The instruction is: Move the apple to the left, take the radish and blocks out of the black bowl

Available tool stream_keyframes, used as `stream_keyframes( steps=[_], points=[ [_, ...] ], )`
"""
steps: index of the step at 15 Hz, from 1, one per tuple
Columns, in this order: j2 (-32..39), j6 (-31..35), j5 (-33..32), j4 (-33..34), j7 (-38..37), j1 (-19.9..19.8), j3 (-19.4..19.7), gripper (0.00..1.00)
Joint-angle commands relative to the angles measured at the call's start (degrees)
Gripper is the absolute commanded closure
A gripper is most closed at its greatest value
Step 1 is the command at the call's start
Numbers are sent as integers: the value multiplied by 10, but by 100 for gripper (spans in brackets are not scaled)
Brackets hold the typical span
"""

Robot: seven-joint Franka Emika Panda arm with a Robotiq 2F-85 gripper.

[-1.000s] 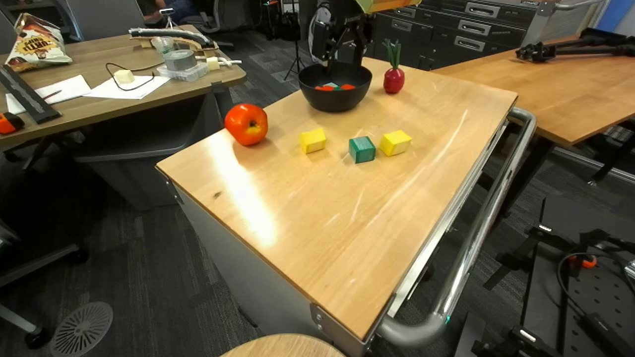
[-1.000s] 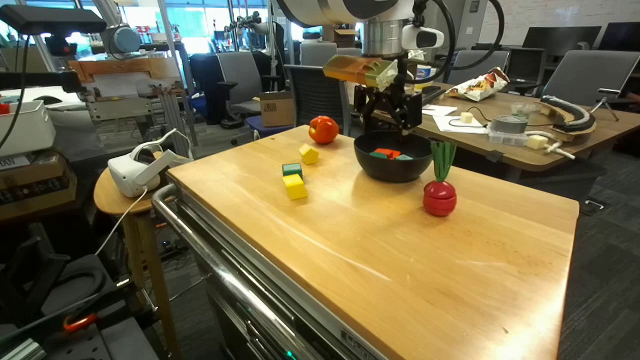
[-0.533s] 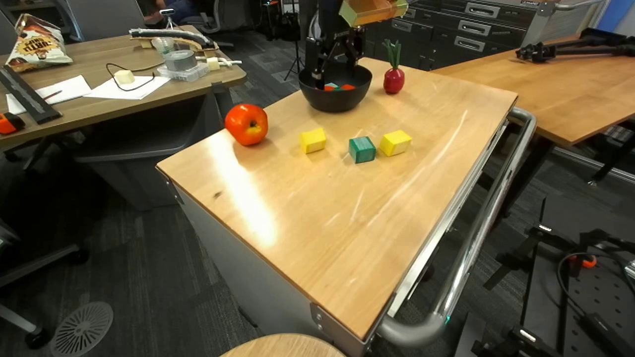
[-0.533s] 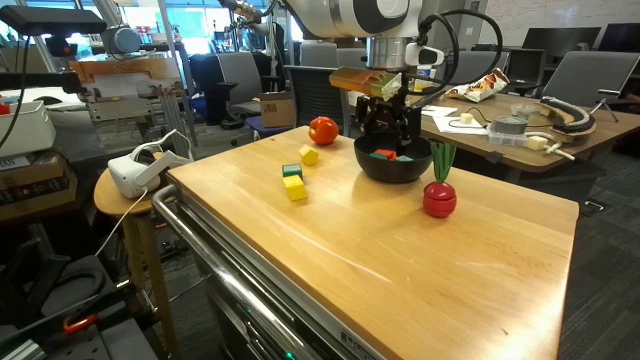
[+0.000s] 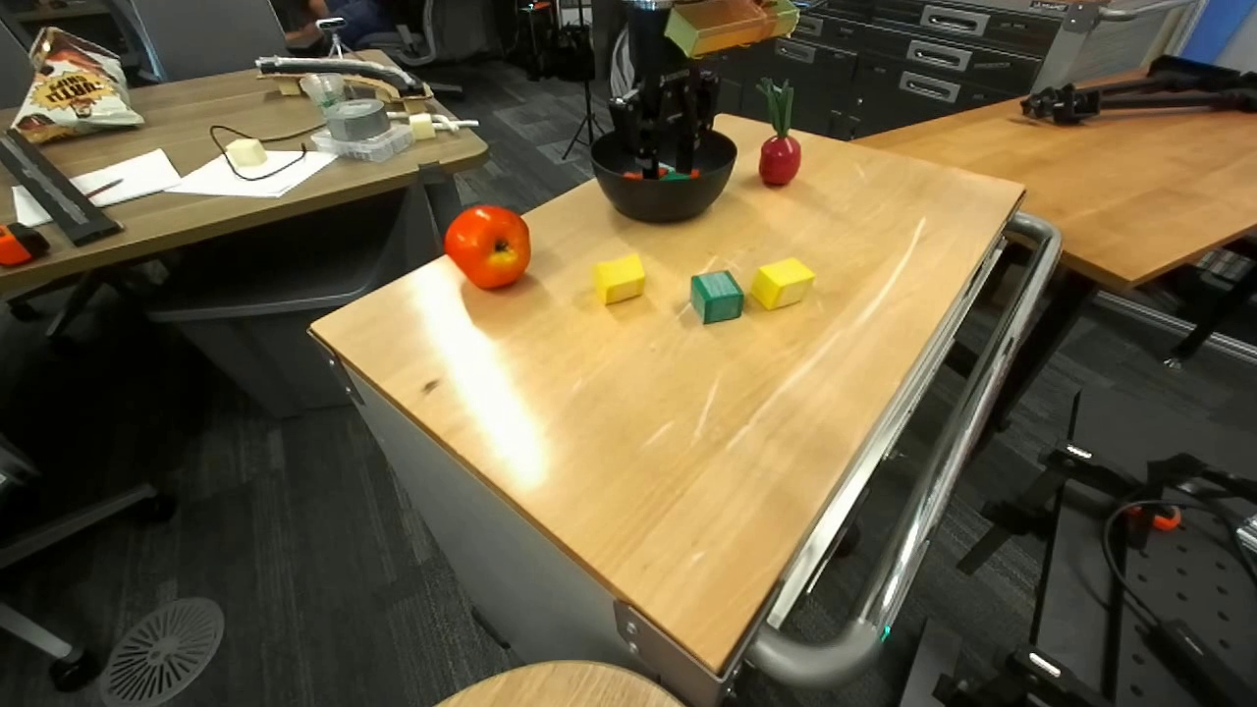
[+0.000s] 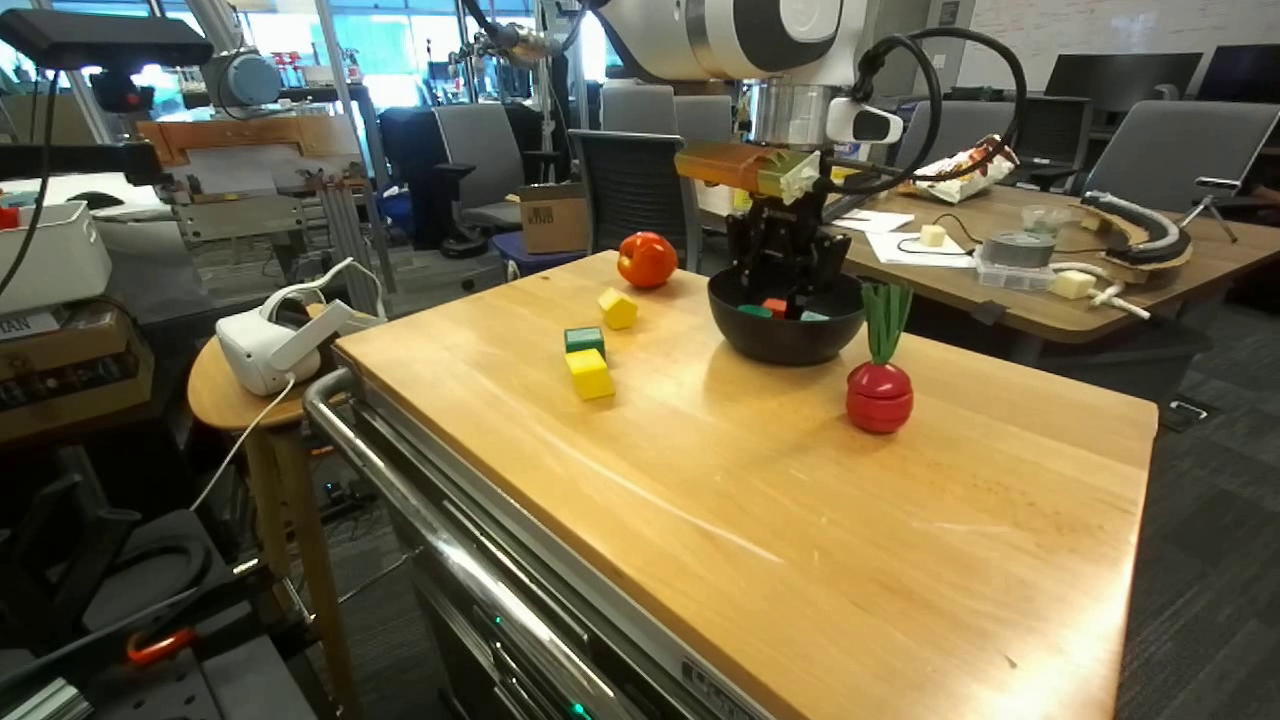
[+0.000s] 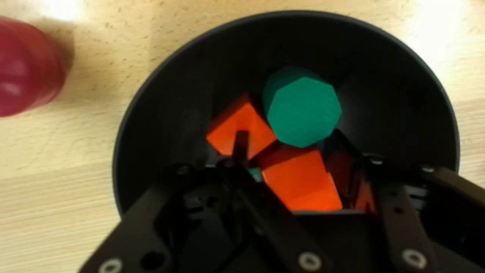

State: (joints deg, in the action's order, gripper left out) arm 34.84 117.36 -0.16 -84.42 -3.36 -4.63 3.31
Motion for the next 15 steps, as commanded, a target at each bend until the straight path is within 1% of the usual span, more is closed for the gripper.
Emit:
stream_keyframes(
  steps=[1, 3, 4, 5, 7, 11, 12, 13, 14, 15],
  points=[
    [26, -35, 6, 54, -4, -1, 0, 65],
    [31, -40, 4, 62, -7, 1, 1, 76],
    [32, -41, 4, 66, -8, 1, 1, 84],
    [33, -43, 4, 68, -8, 1, 1, 94],
    [32, -40, 5, 68, -10, 1, 2, 100],
    [17, -29, 9, 54, -10, -5, 3, 98],
    [15, -27, 9, 53, -8, -6, 3, 78],
    [13, -21, 8, 52, -10, -7, 5, 72],
    [9, -15, 17, 51, -10, -12, 1, 72],
    [7, -9, 24, 51, -12, -15, 0, 65]
  ],
)
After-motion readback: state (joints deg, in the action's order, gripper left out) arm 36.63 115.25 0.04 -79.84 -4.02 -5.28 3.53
